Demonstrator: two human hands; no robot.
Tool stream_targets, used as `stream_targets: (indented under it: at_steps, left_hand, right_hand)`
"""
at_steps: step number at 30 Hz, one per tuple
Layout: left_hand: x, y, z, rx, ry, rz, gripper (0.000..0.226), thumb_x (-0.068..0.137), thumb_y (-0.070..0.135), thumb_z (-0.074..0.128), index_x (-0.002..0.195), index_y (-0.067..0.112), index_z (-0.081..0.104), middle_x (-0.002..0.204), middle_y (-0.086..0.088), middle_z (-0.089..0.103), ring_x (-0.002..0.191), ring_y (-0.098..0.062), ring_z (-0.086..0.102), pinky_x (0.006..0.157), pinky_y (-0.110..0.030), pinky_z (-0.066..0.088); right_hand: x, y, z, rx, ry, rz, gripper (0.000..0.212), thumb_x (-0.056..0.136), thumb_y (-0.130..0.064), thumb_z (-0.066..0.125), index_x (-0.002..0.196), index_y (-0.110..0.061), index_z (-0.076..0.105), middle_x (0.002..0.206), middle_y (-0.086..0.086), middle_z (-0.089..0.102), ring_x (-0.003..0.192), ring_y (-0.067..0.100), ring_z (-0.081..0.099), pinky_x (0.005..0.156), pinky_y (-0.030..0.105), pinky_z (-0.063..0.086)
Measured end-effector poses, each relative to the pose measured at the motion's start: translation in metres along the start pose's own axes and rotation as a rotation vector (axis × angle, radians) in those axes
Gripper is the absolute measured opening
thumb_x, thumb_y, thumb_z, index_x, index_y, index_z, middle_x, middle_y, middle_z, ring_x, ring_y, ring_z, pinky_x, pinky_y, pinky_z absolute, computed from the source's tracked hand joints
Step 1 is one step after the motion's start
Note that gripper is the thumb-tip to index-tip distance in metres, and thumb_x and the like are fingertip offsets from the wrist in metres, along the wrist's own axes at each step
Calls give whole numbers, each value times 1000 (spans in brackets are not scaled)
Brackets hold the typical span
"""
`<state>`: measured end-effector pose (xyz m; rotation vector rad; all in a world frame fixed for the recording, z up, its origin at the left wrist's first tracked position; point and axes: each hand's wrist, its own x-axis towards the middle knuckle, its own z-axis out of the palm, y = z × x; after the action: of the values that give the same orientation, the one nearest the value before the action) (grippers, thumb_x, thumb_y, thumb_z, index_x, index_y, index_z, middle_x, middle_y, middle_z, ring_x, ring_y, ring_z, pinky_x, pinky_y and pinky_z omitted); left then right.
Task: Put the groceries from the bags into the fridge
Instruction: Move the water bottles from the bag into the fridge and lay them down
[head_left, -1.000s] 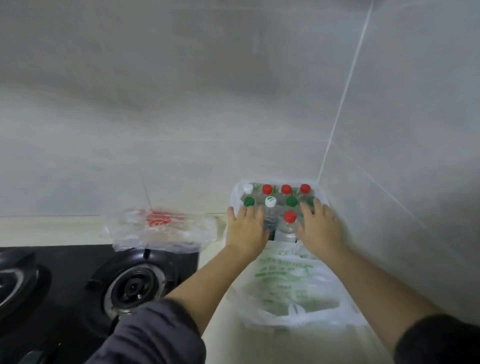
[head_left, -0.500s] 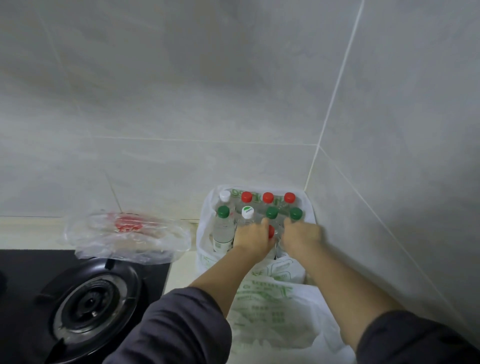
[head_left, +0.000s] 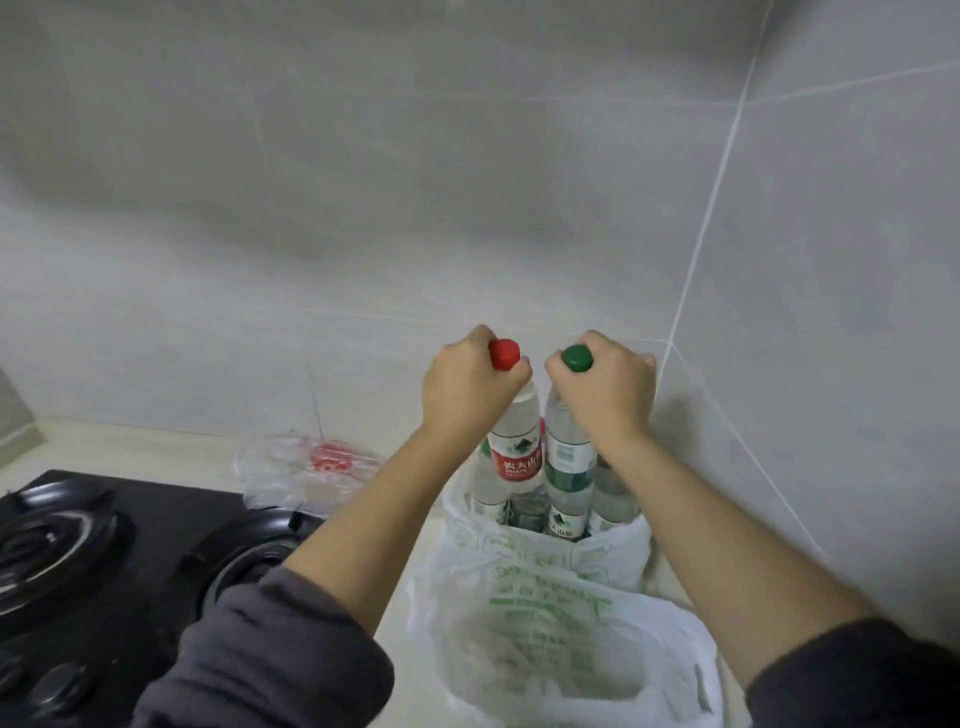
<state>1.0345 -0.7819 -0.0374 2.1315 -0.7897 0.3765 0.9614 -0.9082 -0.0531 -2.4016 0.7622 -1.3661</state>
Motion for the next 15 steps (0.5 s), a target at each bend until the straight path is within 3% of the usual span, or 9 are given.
stream_targets:
  at_steps: [3, 7, 11, 15]
  left_hand:
    - [-2, 0, -63, -76, 140, 14, 25, 83, 35, 65, 88, 12, 60, 72, -1, 62, 70, -21, 56, 56, -26, 34]
    - [-20, -12, -132, -39, 279, 12, 21, 83, 31, 65, 90, 12, 61, 71, 2, 60, 73, -21, 56, 60, -27, 35]
    - [-56, -39, -183, 82, 354, -28, 22, 85, 32, 66, 93, 11, 63, 77, 0, 64, 76, -21, 59, 66, -32, 48]
    - [-108, -78, -207, 163, 341, -131, 23, 86, 33, 66, 93, 12, 61, 76, 1, 64, 71, -16, 59, 64, -32, 50]
  right_hand:
    - [11, -49, -11, 161, 59, -48, 27, 76, -31, 59, 60, -10, 52, 50, 1, 50, 52, 29, 49, 67, 33, 41]
    - [8, -109, -15, 324, 86, -104, 29, 74, -28, 61, 61, -5, 50, 51, 7, 49, 56, 36, 49, 61, 28, 29]
    - [-19, -154, -3, 421, -7, -138, 31, 73, -28, 61, 60, -5, 44, 49, 2, 39, 55, 34, 42, 58, 27, 25]
    - [-71, -170, 19, 490, -147, -200, 35, 75, -28, 61, 56, -14, 34, 48, -1, 33, 51, 19, 28, 50, 27, 21]
